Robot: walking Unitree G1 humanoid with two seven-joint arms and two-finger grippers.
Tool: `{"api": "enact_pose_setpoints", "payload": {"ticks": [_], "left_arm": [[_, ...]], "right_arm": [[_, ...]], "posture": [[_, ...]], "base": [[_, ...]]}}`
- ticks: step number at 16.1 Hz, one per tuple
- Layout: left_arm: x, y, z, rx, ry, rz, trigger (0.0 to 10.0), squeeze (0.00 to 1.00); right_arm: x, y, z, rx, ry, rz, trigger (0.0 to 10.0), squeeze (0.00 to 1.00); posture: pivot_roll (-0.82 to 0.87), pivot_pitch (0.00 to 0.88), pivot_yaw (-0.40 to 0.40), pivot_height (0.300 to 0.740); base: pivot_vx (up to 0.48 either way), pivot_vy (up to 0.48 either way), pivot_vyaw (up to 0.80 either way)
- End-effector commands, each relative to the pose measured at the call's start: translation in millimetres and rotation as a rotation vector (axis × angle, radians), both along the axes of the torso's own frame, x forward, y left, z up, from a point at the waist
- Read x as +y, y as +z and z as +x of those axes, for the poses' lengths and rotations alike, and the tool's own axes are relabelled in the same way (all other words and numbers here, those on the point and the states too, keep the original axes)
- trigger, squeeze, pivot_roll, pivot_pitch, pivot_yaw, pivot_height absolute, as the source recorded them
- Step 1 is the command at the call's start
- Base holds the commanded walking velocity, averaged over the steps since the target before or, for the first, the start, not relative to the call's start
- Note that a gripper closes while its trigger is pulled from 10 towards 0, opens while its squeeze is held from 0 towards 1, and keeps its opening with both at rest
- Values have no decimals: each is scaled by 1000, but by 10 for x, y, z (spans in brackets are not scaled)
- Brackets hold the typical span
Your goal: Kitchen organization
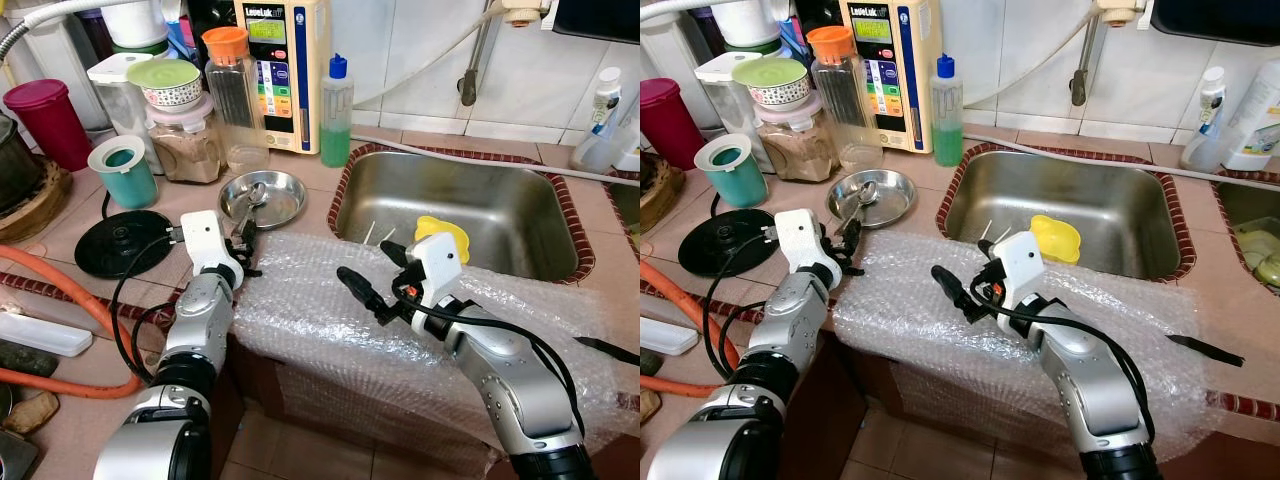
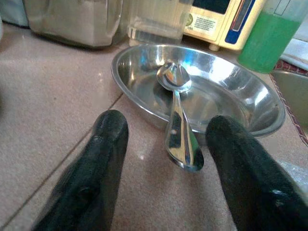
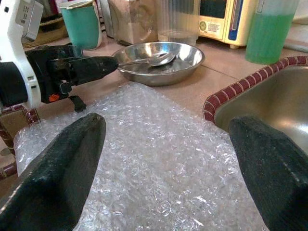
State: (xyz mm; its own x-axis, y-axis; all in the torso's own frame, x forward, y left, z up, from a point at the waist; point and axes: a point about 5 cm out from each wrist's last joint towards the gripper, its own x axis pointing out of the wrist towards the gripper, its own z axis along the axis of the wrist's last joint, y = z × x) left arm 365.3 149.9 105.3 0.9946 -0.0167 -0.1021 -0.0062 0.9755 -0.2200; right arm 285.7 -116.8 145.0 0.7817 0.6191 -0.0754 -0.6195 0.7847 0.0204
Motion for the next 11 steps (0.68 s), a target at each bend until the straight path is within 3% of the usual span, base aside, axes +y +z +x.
{"api": "enact_pose_setpoints", "payload": {"ticks": [1,11], "left_arm": [[1,31,29,2,5,-24,0,0],[25,19,52,23,30,-99,0,0]], "right_arm": [[34,89,-8,-30,12,-4,10000,875],[28,88,-4,-13,19,2,10000,875]], "posture": [[-55,0,86,740],[-58,0,85,740]], "base": [[0,0,0],[0,0,0]]}}
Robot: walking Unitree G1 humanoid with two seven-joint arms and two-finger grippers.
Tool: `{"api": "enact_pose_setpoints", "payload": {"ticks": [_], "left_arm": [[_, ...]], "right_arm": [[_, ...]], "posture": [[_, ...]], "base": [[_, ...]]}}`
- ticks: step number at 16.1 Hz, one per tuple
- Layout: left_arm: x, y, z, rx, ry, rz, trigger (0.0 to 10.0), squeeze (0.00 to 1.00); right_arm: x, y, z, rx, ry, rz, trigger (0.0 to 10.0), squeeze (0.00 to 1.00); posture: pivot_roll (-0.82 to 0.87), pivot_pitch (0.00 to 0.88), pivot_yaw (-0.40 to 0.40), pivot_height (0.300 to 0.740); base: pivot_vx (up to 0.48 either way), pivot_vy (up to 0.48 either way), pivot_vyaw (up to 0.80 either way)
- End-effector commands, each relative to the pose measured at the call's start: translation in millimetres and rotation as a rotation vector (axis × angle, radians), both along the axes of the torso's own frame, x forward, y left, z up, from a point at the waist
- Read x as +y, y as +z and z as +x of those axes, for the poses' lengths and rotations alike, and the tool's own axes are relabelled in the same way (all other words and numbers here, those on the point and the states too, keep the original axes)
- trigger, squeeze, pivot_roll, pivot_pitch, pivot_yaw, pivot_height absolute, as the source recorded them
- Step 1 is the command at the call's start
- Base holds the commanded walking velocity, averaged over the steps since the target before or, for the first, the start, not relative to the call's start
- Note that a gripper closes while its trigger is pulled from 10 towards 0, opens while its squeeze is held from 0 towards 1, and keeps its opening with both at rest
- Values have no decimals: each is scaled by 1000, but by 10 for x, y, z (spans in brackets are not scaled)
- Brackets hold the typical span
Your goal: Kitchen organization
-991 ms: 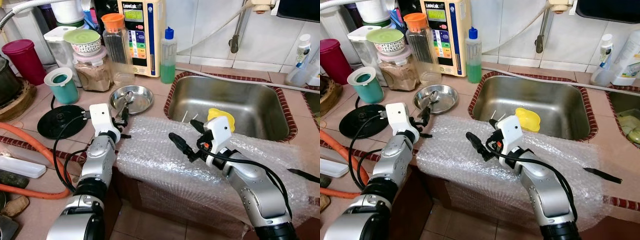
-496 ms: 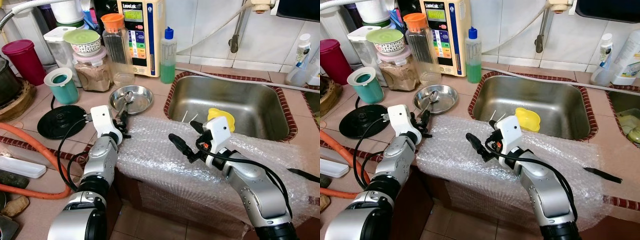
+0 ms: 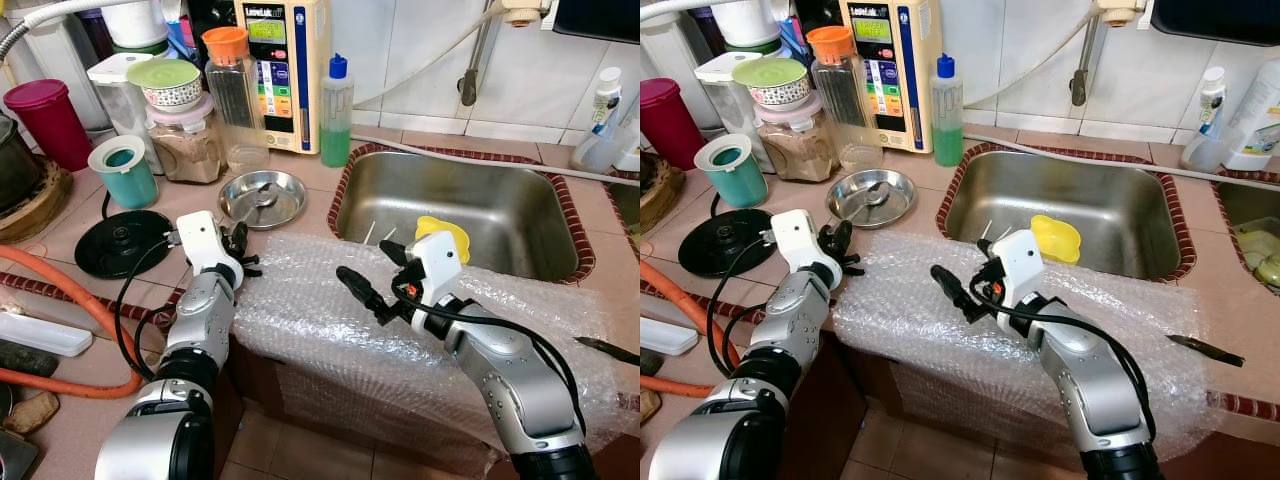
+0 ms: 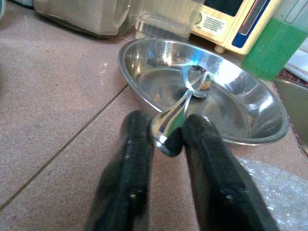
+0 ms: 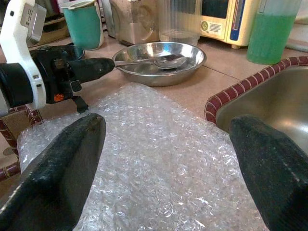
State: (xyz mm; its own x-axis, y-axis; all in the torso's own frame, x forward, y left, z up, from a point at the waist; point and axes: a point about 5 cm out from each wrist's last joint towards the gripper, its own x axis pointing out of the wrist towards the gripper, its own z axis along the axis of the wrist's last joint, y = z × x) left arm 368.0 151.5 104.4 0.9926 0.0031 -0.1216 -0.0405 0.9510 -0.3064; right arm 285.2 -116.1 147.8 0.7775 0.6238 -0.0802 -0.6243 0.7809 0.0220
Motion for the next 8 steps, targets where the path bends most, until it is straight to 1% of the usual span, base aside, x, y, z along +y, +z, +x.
{"api": "enact_pose_setpoints", "payload": {"ticks": [1,3,8], "left_arm": [[8,42,29,-5,2,-17,0,0],[7,89,42,-23,8,-37,0,0],[28,135,39,-57,18,-63,0,0]], "right_arm": [[19,61,2,-18,12,4,10000,875],[19,62,7,-17,12,5,10000,875],[9,60,23,-14,6,9,10000,878]], "posture": [[-57,0,85,740],[-56,0,85,740],[-53,0,84,740]], "base": [[0,0,0],[0,0,0],[0,0,0]]}}
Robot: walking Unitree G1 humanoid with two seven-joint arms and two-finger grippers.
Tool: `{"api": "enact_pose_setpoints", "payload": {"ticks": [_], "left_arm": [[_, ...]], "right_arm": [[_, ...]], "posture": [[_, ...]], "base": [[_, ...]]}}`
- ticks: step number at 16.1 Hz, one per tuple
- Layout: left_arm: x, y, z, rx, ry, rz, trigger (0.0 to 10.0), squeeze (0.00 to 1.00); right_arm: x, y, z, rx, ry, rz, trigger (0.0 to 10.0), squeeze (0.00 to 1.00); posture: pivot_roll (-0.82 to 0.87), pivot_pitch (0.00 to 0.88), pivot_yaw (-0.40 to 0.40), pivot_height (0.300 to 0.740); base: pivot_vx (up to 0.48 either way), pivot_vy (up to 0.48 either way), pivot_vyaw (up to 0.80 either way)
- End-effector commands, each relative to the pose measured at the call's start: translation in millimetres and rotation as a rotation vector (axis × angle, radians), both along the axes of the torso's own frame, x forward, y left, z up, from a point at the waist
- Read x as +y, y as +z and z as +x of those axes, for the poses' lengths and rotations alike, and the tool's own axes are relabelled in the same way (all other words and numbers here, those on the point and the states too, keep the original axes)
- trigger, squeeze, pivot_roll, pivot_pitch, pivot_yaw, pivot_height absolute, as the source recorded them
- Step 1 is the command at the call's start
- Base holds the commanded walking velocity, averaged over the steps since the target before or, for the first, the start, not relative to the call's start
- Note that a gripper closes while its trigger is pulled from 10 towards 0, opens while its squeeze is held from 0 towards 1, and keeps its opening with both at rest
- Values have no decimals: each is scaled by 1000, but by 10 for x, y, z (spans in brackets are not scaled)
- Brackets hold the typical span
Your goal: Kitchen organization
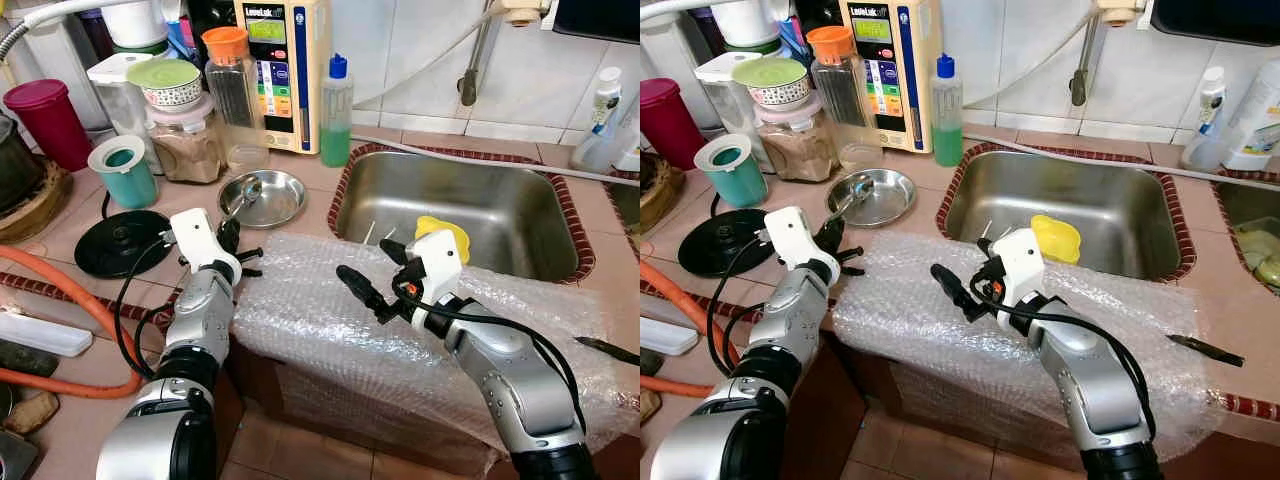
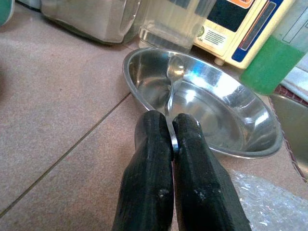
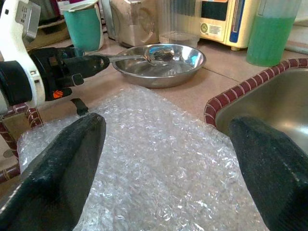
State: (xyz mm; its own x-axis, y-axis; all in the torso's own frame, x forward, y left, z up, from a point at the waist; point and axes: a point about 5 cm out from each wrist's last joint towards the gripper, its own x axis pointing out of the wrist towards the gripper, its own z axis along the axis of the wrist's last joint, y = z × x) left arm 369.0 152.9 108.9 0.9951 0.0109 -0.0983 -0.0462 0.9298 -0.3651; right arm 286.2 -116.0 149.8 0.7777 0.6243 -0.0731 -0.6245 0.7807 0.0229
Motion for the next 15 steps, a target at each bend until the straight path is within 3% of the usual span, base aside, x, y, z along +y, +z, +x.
{"api": "enact_pose_setpoints", "payload": {"ticks": [1,5,7,8,9,10,11,12,15], "left_arm": [[7,119,28,-61,-4,-19,0,0],[-107,230,20,-150,-81,-72,0,0],[-226,299,8,-201,-155,-79,0,0],[-340,344,-8,-230,-229,-117,0,0],[-401,360,-20,-239,-273,-138,0,0],[-478,371,-38,-243,-326,-162,0,0],[-530,377,-52,-243,-361,-181,0,0],[-684,388,-111,-242,-471,-216,0,0],[-799,385,-181,-240,-557,-235,0,0]], "right_arm": [[6,40,17,-8,4,5,10000,875],[-2,35,30,-6,-2,8,10000,875],[-12,30,43,-2,-11,15,10000,875],[-30,29,63,5,-28,31,10000,824],[-33,32,69,7,-31,41,10000,643],[-34,43,82,14,-39,64,10000,24],[-33,49,89,19,-44,78,10000,0],[-26,71,115,40,-62,137,10000,0],[-26,120,140,62,-83,230,10000,0]], "posture": [[-53,0,84,740],[-50,0,82,740],[-49,0,80,740],[-50,0,80,740],[-50,0,81,740],[-51,0,81,740],[-51,0,81,740],[-53,0,84,740],[-53,0,84,740]], "base": [[0,0,0],[0,0,0],[0,0,0],[0,0,0],[0,0,0],[0,0,0],[0,0,0],[0,0,0],[0,0,0]]}}
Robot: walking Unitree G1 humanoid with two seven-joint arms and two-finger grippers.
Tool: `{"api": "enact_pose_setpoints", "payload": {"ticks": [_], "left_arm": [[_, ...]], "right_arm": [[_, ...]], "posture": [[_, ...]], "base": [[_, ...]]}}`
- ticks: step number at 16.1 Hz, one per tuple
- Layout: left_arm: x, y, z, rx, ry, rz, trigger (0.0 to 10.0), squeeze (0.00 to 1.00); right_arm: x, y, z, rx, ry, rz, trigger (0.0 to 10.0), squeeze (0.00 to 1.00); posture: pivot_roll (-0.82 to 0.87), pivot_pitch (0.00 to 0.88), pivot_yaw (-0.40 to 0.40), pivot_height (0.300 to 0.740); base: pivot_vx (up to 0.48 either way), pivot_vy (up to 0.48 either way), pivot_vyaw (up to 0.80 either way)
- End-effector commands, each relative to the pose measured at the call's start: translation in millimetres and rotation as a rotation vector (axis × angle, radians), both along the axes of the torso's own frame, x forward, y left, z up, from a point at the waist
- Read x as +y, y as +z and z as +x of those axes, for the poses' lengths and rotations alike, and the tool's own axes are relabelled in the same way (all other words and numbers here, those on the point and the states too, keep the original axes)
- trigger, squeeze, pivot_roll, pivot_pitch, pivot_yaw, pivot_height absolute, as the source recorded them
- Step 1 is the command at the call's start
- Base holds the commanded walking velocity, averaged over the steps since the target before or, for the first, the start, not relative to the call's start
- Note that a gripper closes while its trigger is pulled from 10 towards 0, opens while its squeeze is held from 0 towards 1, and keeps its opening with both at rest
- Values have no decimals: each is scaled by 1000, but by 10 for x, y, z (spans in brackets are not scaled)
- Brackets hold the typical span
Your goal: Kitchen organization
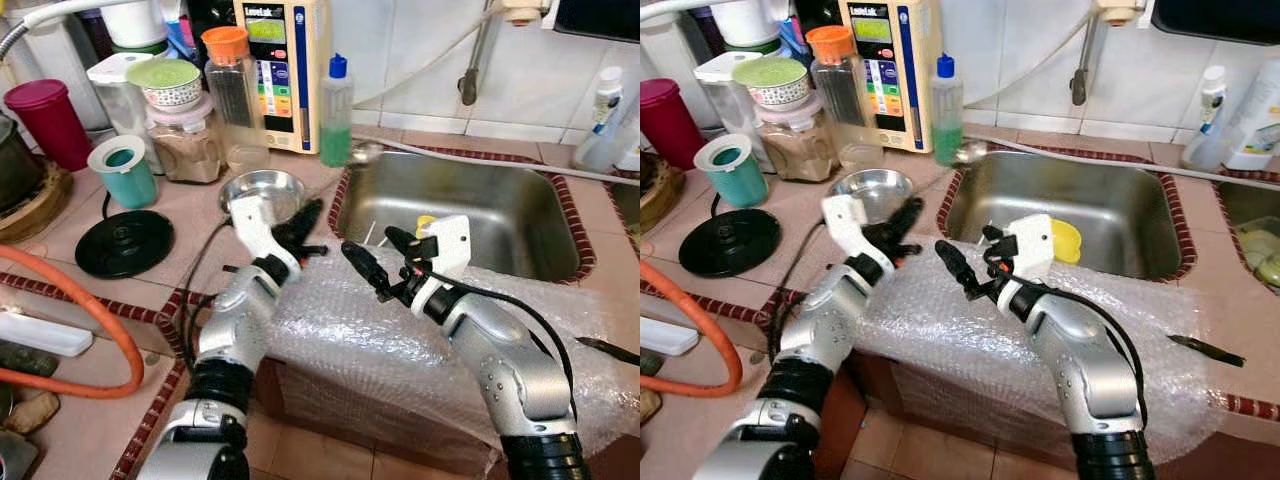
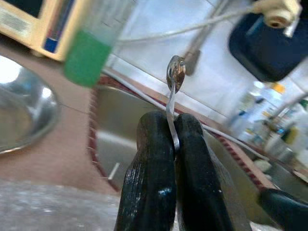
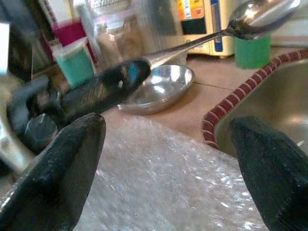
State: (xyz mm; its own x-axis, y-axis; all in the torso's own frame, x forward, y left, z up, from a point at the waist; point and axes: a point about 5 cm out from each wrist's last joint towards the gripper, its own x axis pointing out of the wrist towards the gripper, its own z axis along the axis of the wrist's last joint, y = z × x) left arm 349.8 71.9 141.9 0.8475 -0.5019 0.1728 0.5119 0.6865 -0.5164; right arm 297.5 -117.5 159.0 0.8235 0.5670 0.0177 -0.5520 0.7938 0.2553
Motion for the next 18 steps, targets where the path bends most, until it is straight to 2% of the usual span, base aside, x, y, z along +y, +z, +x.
{"api": "enact_pose_setpoints", "payload": {"ticks": [1,2,5,6,10,12,14,15,16,18], "left_arm": [[-61,31,-45,-14,-56,-6,0,0],[-125,7,-83,-8,-97,-8,0,0],[-205,35,-138,-8,-159,-44,0,0],[-244,58,-179,-10,-199,-67,0,0],[-309,176,-252,-36,-272,-122,0,0],[-369,188,-327,-32,-343,-116,0,0],[-385,186,-351,-28,-362,-118,0,0],[-389,194,-363,-25,-368,-125,0,0],[-394,203,-374,-24,-375,-129,0,0],[-389,217,-383,-23,-372,-136,0,0]], "right_arm": [[-35,71,44,20,-23,97,10000,0],[-54,111,68,35,-30,185,10000,0],[-58,179,121,47,-39,295,10000,0],[-62,201,161,66,-49,361,10000,0],[-47,199,252,103,-76,420,10000,0],[-39,247,375,117,-122,459,10000,0],[-44,286,441,111,-149,476,9882,0],[-59,311,472,105,-165,488,7725,0],[-78,344,503,96,-183,504,0,0],[-141,408,567,82,-229,528,0,0]], "posture": [[-54,0,83,740],[-55,0,81,740],[-55,0,77,740],[-55,0,75,740],[-57,0,75,740],[-60,0,75,740],[-63,0,75,740],[-62,0,73,740],[-62,0,72,740],[-62,0,68,740]], "base": [[0,0,0],[0,0,0],[0,0,0],[0,0,0],[0,0,0],[0,0,0],[0,0,0],[0,0,0],[0,0,0],[0,0,0]]}}
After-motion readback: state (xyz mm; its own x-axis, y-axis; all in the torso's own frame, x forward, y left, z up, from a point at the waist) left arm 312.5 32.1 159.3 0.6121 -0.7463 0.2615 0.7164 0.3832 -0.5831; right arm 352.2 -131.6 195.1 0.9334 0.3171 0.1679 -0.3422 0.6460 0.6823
